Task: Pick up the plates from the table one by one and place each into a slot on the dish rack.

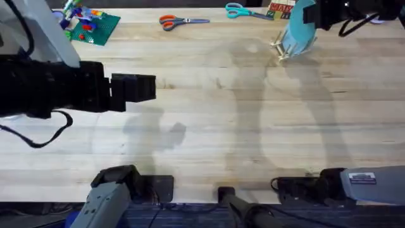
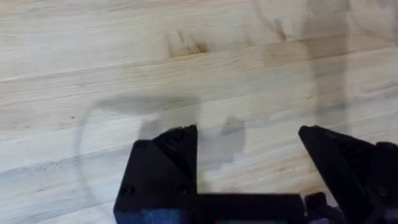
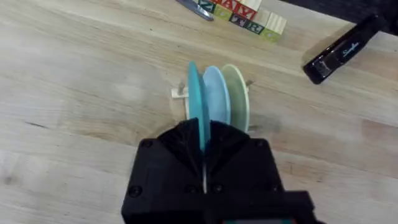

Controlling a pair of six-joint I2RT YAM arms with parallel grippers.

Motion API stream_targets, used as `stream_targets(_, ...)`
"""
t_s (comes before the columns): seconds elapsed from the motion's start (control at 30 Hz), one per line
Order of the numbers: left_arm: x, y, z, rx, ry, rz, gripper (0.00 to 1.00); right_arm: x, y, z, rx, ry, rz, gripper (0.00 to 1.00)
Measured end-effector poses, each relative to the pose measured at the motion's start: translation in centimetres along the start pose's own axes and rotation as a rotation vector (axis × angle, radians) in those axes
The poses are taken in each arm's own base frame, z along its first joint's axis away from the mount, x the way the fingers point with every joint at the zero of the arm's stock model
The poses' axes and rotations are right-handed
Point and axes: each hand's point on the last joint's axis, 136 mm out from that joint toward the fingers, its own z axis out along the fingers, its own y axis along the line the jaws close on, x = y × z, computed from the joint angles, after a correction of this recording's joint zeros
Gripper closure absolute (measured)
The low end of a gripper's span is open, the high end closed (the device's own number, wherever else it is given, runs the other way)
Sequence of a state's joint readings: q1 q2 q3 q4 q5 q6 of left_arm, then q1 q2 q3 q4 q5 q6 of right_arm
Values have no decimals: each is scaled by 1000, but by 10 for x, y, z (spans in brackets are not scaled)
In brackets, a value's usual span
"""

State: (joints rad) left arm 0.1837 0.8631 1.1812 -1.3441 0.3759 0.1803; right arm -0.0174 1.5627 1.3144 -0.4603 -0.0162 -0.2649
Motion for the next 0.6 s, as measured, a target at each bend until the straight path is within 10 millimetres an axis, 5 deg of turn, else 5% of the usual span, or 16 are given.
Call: stream_targets(0.6,0,0,0,0,0,0,8,3,0,12,-4,12,1,973)
